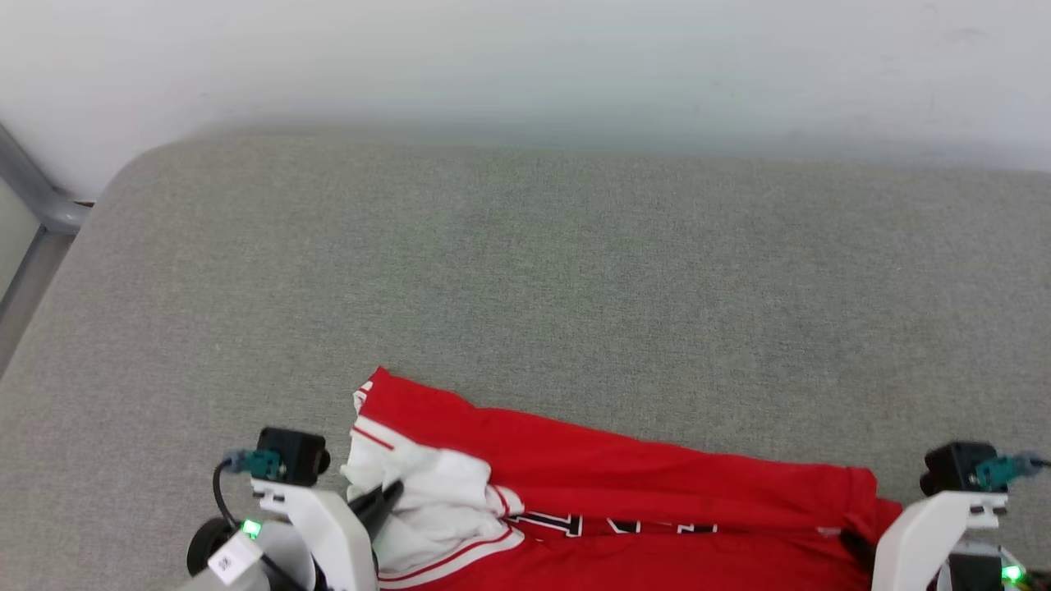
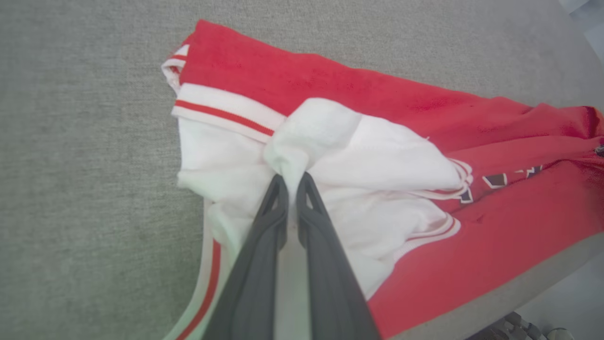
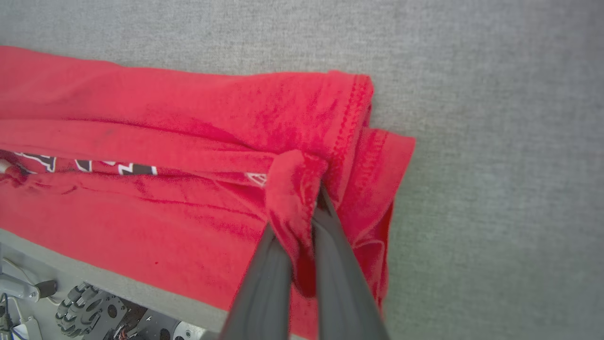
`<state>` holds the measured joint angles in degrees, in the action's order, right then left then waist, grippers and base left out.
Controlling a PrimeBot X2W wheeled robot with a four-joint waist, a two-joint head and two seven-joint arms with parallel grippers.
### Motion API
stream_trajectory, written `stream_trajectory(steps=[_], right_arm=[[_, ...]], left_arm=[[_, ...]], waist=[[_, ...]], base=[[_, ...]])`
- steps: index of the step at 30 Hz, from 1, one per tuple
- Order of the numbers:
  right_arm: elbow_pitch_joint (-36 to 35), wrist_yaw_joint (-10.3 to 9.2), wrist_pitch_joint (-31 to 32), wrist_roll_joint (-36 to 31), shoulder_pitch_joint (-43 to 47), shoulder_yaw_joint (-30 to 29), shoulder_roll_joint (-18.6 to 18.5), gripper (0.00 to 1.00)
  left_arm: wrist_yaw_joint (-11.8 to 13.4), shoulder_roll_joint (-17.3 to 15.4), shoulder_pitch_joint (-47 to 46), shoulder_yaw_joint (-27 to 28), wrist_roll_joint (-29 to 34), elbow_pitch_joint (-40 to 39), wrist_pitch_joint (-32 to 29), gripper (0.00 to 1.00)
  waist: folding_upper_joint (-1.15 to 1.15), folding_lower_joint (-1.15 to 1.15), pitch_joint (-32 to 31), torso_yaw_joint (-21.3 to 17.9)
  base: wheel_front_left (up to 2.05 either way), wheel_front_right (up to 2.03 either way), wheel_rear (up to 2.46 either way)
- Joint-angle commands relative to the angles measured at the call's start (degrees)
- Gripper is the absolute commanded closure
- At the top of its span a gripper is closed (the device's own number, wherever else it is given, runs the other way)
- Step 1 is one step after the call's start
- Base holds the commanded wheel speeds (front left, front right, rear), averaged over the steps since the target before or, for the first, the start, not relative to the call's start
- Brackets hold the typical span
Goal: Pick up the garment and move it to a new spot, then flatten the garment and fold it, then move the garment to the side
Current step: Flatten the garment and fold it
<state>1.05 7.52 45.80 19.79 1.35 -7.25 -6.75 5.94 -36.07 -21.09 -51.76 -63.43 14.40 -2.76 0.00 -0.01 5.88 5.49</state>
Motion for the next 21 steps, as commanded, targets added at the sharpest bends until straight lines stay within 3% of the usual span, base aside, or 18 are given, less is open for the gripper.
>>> stream_trajectory(steps=[1, 4, 5, 6, 7, 8, 9, 10, 17, 21], right_arm=[[-0.11, -0.07, -0.51, 0.29, 1.83, -0.72, 0.59, 1.0], [0.39, -0.07, -1.77, -0.08, 4.05, -1.7, 1.47, 1.0], [0.62, -0.07, -2.59, -0.12, 4.58, -2.17, 1.84, 0.66], [0.92, -0.07, -3.41, -0.17, 5.07, -2.38, 2.16, 0.0], [1.28, -0.07, -4.26, -0.19, 5.59, -2.51, 2.45, 0.0], [1.43, -0.07, -5.32, -0.27, 6.07, -2.5, 2.66, 0.0], [1.37, -0.07, -6.82, -0.24, 6.25, -2.66, 2.88, 0.0], [1.49, -0.07, -8.01, 0.23, 6.51, -2.73, 3.09, 0.0], [-0.96, -0.06, -16.19, 0.76, 8.71, -2.9, 3.79, 0.0], [-3.17, -0.06, -16.01, 0.31, 7.94, -3.32, 3.78, 0.0]], left_arm=[[0.94, -0.72, 1.88, -0.17, -0.43, -0.91, 0.31, 1.0], [1.79, -0.43, 4.51, -0.74, -1.37, -2.3, -0.07, 1.0], [2.23, -0.29, 4.82, -0.81, -1.31, -2.24, 0.21, 1.0], [2.4, 0.14, 5.24, -0.89, -1.51, -1.99, 0.39, 1.0], [2.42, 0.79, 5.76, -0.98, -1.9, -1.79, 0.62, 1.0], [2.64, 1.32, 6.02, -0.82, -1.8, -1.34, 1.35, 0.72], [2.71, 1.72, 6.21, -0.8, -1.72, -0.95, 1.8, 0.13], [2.56, 2.18, 6.39, -0.88, -1.57, -0.65, 2.33, 0.0], [4.5, 3.8, 6.39, 2.2, 1.4, -1.42, 12.81, 0.0], [5.62, 3.74, 5.72, 5.21, 4.96, -3.95, 17.07, 0.0]], waist=[[0.0, 0.01, -0.71, 0.41], [0.0, 0.01, -1.32, 0.75], [0.0, 0.01, -1.49, 0.85], [0.0, 0.01, -1.69, 0.95], [0.0, 0.01, -1.95, 1.03], [0.0, 0.01, -2.25, 1.1], [0.0, 0.01, -2.47, 1.11], [0.0, 0.01, -2.74, 1.12], [0.0, 0.01, -4.66, 0.92], [0.0, 0.01, -5.12, 0.71]], base=[[0.0, 0.0, 0.0], [0.0, 0.0, 0.0], [0.0, 0.0, 0.0], [0.0, 0.0, 0.0], [0.0, 0.0, 0.0], [0.0, 0.0, 0.0], [0.0, 0.0, 0.0], [0.0, 0.0, 0.0], [0.0, 0.0, 0.0], [0.0, 0.0, 0.0]])
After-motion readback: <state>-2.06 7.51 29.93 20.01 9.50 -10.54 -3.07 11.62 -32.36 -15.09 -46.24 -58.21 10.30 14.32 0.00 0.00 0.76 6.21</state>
